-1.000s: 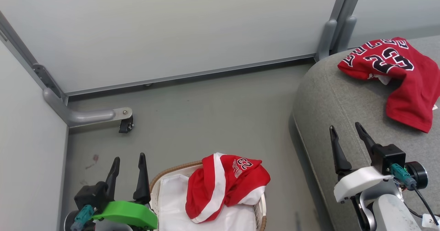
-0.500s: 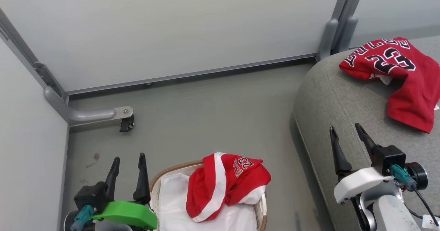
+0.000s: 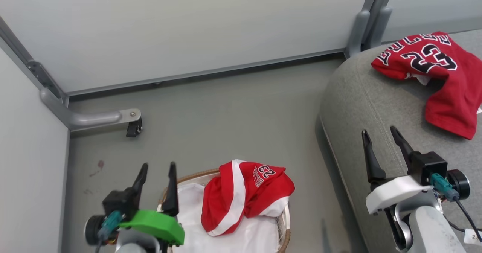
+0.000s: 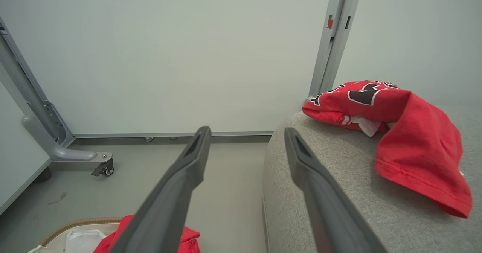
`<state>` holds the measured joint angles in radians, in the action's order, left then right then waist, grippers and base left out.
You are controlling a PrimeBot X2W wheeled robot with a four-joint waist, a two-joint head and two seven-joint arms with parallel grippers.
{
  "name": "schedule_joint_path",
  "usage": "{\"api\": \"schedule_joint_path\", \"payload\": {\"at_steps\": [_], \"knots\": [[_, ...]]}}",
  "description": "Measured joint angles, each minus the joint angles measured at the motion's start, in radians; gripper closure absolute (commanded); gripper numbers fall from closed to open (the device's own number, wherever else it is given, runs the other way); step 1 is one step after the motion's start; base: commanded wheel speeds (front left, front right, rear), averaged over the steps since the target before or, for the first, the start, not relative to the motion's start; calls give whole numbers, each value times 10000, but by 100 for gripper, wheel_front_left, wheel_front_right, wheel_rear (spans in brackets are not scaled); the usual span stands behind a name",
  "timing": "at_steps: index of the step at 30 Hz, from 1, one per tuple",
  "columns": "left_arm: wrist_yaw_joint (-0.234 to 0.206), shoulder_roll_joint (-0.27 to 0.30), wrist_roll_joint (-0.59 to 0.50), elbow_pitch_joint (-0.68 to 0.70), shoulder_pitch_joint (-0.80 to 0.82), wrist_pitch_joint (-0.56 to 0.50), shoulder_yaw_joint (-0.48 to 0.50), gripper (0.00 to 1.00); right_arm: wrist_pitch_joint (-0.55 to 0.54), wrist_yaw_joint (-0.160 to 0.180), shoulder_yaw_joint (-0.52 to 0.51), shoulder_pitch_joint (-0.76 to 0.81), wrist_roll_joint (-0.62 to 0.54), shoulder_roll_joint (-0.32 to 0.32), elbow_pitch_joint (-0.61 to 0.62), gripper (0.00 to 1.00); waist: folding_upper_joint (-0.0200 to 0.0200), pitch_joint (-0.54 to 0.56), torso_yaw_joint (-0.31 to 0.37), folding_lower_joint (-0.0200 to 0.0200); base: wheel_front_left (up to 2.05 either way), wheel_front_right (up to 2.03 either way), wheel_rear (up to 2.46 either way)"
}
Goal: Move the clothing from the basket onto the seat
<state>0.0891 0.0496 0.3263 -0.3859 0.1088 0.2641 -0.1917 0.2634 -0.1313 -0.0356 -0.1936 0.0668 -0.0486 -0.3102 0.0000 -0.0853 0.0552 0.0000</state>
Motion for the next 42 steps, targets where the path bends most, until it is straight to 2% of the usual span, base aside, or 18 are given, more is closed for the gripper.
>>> {"api": "schedule_joint_path", "payload": {"at_steps": [12,24,33,42], "knots": [[301,-17,-562,-3730,3196,-2,-1730,0,0,0,230,-1311,155,-2,506,0,0,-1685,385,0,0,0,0],[378,343,-842,-6953,5568,-297,-2349,0,0,0,951,-2669,949,-12,899,0,0,-4235,1296,1,0,0,0],[387,506,-895,-7971,6565,-403,-2711,0,0,0,1480,-3035,1425,-13,1122,0,0,-5945,2161,2,0,0,0],[385,890,-807,-8412,7368,-322,-2709,0,0,0,1850,-3351,1714,-12,1315,0,0,-7070,2918,2,0,0,0]]}}
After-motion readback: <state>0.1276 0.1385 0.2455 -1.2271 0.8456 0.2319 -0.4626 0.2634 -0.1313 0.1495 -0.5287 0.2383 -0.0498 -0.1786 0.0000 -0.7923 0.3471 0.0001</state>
